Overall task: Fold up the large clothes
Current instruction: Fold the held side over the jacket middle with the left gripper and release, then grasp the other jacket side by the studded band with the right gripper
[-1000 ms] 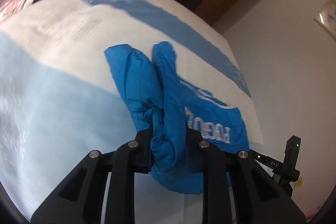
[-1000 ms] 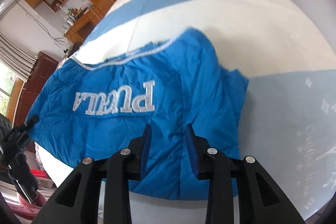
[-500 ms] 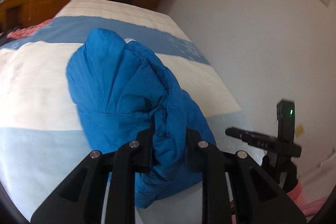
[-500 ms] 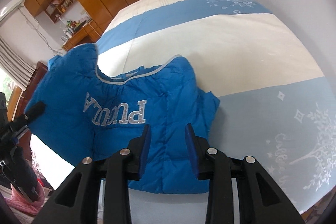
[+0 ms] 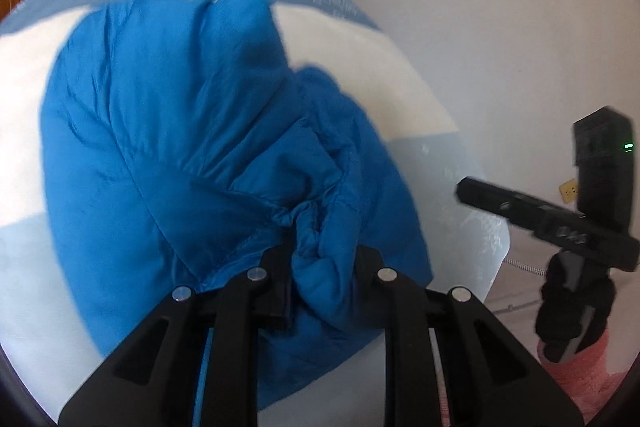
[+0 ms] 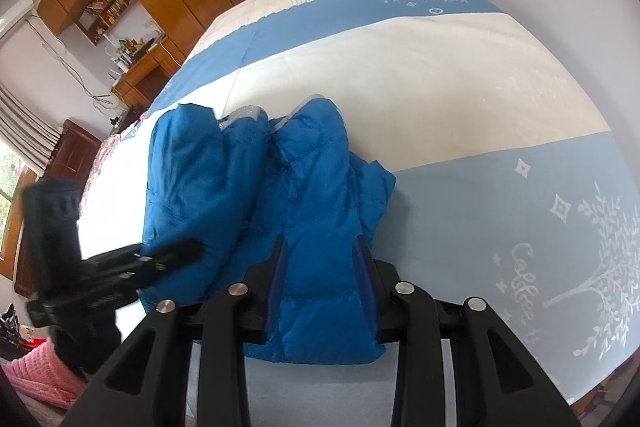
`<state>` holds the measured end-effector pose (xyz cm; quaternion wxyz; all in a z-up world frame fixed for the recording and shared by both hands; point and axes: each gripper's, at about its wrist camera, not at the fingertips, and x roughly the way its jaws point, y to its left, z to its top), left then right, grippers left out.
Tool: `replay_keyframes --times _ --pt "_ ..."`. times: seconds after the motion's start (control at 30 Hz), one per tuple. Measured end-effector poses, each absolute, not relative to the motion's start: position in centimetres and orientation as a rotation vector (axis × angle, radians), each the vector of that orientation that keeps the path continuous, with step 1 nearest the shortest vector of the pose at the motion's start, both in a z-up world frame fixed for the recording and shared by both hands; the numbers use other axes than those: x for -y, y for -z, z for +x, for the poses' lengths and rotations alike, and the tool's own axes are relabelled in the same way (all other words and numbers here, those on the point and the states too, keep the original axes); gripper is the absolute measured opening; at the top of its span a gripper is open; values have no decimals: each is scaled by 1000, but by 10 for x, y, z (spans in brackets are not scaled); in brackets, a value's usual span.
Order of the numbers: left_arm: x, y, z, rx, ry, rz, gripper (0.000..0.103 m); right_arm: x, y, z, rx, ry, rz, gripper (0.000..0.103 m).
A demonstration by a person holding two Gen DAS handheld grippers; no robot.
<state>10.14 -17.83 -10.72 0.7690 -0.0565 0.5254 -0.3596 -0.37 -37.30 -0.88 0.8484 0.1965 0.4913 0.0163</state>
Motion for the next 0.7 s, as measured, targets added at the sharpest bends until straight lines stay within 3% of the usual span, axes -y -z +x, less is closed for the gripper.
replay_keyframes --times 0.17,0.4,0.57,0.7 --pt "179 138 109 -1205 759 -133 20 373 19 0 -1058 -38 427 33" --pt "178 130 115 -1245 767 -190 22 363 20 15 -1078 -75 415 34" --pt "160 98 114 -1248 776 -262 30 353 1 34 -1058 -135 381 53" --pt "140 66 107 -1209 784 -291 45 343 -8 52 -1062 -177 373 66"
